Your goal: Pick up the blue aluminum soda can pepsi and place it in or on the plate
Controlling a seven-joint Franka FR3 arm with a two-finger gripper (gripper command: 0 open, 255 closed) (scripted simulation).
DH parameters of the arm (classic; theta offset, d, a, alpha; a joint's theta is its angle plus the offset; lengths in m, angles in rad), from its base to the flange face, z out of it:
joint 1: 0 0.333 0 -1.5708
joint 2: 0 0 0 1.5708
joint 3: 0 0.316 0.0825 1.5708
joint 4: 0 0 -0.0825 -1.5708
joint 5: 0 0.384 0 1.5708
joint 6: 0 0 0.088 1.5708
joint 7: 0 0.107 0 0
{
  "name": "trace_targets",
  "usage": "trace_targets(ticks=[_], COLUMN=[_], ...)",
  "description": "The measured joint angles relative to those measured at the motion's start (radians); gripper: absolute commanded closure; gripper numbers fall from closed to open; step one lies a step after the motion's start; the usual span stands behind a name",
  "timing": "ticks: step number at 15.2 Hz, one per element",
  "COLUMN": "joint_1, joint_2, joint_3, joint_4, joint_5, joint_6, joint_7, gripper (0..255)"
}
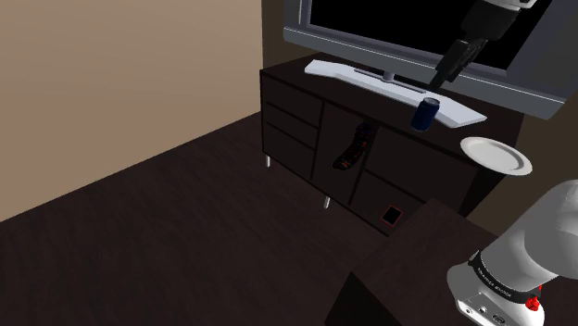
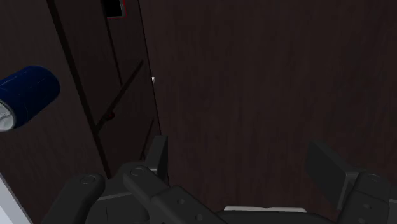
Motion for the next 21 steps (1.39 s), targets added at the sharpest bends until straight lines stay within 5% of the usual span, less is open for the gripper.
trace_targets(ticks=[12,21], joint_1=[-0.039,-0.056], joint_2=[0.163,0.421], joint_3=[-0.201,-0.378], joint_4=[-0.008,0.104], joint_5=[-0.102,-0.135], joint_6=[0.103,0.198], joint_7=[-0.248,-0.481], gripper=[0,0])
